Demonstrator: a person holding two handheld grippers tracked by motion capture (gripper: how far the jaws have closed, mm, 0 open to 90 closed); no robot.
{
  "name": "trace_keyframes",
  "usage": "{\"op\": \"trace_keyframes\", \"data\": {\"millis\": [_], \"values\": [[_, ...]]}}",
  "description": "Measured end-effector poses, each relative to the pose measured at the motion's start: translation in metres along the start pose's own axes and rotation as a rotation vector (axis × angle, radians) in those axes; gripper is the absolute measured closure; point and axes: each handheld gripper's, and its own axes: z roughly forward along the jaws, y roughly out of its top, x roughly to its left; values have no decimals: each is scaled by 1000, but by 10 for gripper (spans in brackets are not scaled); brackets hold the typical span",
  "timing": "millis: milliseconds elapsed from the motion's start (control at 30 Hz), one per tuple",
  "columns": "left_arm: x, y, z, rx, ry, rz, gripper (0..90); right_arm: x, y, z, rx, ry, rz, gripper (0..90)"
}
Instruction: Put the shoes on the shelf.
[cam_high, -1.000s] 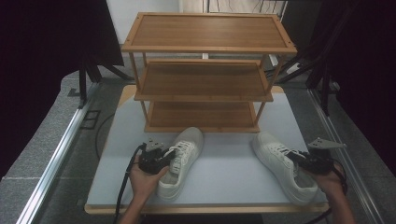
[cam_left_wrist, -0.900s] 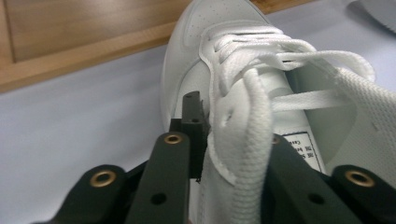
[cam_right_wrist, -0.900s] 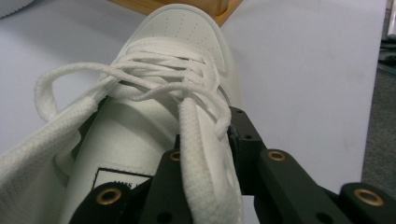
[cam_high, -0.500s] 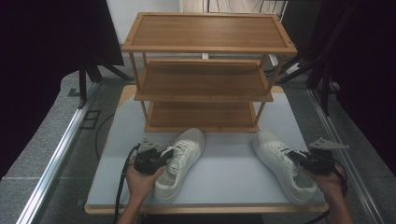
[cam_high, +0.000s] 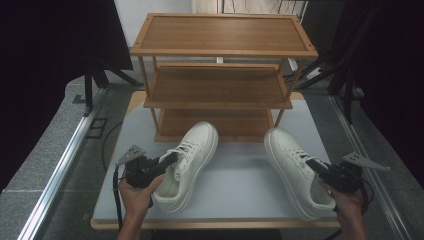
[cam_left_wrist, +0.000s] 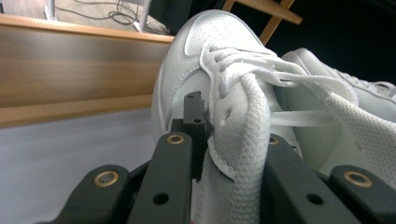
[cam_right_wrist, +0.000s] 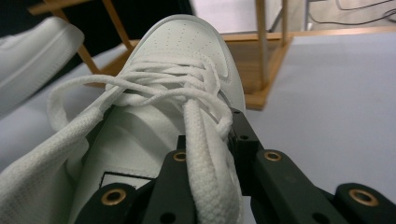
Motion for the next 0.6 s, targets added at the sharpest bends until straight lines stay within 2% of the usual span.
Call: {"op": "trace_keyframes", "data": {"millis": [167, 267, 433, 600], "values": [[2, 2, -6, -23, -18, -34, 822, 7, 0, -3, -28, 29, 17, 824], [3, 3, -8, -21, -17, -55, 820, 11, -1, -3, -52, 66, 43, 824], [1, 6, -9, -22, -1, -45, 818, 18, 3, -1, -83, 92, 55, 825], [-1, 10, -12, -37, -18, -46, 819, 23, 8, 0, -97, 117, 62, 825]]}}
